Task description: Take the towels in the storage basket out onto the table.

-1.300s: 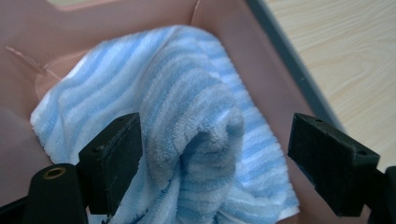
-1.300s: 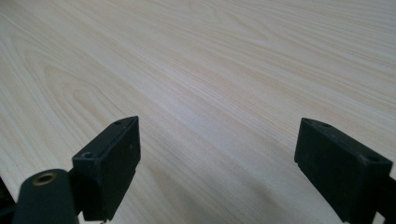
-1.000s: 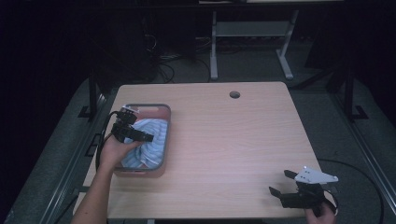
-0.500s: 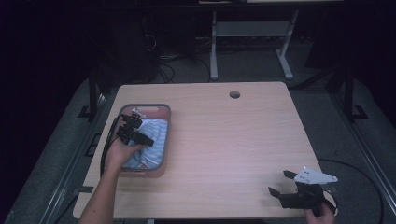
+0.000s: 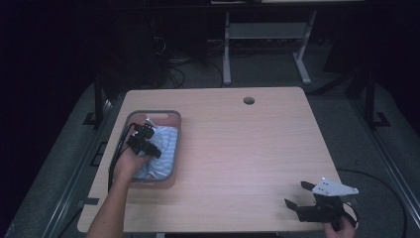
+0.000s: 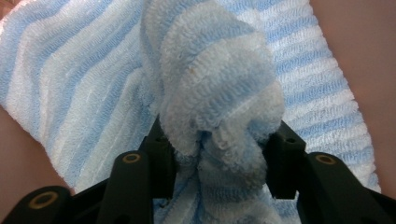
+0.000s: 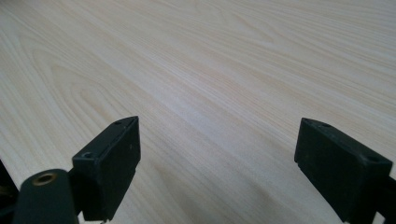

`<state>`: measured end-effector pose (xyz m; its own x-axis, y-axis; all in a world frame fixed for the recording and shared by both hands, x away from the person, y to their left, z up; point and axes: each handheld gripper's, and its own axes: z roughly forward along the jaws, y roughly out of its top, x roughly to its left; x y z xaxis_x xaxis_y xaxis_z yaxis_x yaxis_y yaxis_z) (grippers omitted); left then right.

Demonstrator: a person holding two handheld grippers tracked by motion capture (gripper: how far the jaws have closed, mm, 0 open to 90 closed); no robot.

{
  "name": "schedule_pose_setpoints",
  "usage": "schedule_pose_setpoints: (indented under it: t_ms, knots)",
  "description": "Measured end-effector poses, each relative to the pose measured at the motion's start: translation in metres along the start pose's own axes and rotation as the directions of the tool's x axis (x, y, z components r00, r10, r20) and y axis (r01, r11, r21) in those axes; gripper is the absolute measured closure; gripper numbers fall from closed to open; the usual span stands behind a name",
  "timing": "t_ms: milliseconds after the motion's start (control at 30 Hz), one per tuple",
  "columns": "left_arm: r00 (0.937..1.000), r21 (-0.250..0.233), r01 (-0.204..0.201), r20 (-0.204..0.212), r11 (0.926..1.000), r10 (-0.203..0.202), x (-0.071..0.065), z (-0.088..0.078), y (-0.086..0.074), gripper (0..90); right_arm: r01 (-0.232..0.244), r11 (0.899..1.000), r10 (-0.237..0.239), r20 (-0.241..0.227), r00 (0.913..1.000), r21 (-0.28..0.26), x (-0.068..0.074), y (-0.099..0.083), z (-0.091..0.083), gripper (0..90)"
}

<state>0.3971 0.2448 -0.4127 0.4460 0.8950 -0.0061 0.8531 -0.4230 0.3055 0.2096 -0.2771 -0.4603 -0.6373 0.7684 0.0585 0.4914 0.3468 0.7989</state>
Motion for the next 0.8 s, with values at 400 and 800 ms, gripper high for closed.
schedule_pose_setpoints:
  t_ms: [400, 800]
  knots:
    - [0.9971, -0.021, 0.029, 0.071, 0.9993, -0.028, 0.007, -0.010, -0.005, 61.8, -0.003, 1.000, 0.003, 0.003, 1.0000, -0.007, 0.000, 0.000, -0.001, 13.7]
    - [0.9878, -0.133, 0.061, 0.150, 0.9893, -0.041, 0.009, -0.044, -0.023, 61.6, -0.023, 1.000, 0.023, 0.030, 0.9993, -0.020, -0.003, -0.001, -0.003, 13.8]
